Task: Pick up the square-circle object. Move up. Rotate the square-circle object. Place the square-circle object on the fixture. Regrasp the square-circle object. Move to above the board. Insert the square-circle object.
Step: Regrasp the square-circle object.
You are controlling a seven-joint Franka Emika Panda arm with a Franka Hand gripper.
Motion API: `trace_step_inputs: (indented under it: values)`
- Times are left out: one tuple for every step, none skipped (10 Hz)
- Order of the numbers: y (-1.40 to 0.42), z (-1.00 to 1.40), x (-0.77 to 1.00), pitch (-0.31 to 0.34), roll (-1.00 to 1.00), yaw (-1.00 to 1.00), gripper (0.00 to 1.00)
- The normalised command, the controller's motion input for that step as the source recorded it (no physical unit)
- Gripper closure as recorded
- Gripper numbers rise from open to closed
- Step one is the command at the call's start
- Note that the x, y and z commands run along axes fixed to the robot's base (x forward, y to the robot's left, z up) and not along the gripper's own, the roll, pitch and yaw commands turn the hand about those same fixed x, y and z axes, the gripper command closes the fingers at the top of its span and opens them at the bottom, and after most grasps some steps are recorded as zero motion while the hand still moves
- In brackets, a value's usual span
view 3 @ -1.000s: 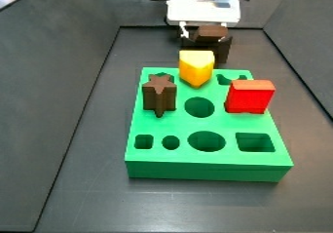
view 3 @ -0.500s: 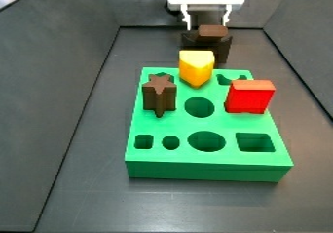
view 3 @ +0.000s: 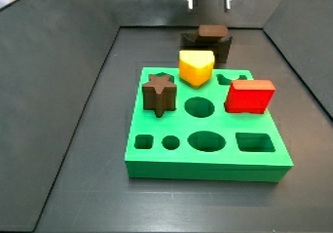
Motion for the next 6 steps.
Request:
trace_step_inputs:
  values:
    - [0.0,-0.07,-1.0,0.015,0.01,-0.02,0.0]
    - [0.0,-0.03,-1.0,-0.035,0.03,-0.04,0.0]
    - [-0.01,-0.01,-1.0,-0.05,0.06,-0.04,0.0]
    - [-0.01,-0.01,-1.0,-0.056,0.07,-0.03,0.0]
    - [-0.02,0.0,-1.0,-0.072,0.09,-0.02,0.0]
    - [-0.02,0.01,-1.0,-0.079,0.1,-0.01,0.0]
